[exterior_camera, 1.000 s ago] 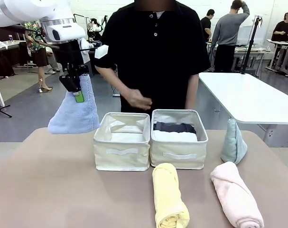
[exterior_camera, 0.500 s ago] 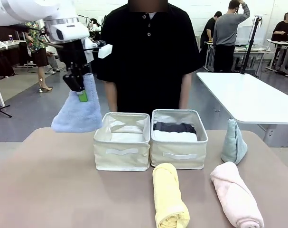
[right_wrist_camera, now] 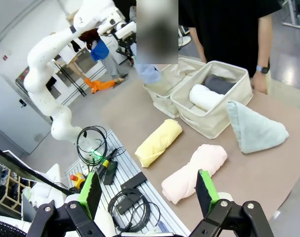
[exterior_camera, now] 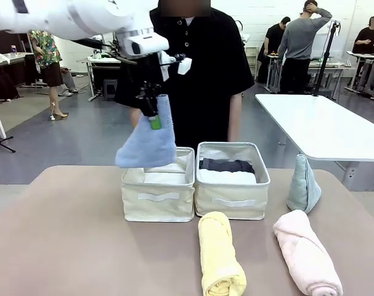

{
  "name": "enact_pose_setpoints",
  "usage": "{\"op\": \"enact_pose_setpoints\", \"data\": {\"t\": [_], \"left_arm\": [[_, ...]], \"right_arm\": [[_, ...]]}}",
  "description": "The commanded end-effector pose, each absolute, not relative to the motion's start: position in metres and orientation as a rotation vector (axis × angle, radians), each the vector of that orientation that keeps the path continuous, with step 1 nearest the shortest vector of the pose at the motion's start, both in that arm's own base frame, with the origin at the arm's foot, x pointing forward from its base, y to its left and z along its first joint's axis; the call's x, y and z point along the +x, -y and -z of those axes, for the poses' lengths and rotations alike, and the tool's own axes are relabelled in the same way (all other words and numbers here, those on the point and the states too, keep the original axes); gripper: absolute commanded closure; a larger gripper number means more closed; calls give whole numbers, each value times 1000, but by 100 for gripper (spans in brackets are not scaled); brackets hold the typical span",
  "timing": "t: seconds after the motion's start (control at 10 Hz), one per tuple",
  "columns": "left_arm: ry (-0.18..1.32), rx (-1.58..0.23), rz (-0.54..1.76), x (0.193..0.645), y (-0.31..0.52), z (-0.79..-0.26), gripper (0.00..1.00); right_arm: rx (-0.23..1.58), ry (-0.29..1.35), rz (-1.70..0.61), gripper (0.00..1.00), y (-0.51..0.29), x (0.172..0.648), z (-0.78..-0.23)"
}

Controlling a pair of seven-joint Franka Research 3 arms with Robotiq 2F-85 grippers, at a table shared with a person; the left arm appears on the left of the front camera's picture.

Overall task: Sort the towels based on their folding style.
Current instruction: Pick up one triangle-folded towel and place it in the left Fabric basket.

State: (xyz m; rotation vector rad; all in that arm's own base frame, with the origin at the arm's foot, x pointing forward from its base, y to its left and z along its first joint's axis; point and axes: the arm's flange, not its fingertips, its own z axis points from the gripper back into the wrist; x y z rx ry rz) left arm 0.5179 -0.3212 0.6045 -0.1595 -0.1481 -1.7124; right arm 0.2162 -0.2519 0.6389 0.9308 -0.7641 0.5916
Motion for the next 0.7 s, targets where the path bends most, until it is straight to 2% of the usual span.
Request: {"op": "enact_pose_setpoints", "data": {"t": [0.0, 0.6], "left_arm": [[130, -202, 1661, 541, 342, -608, 79], [22, -239, 1646, 566, 356, -555, 79]], "right_arm": [[947, 789, -601, 0, 252, 217, -642], [947, 789, -601, 0, 252, 217, -642]]}}
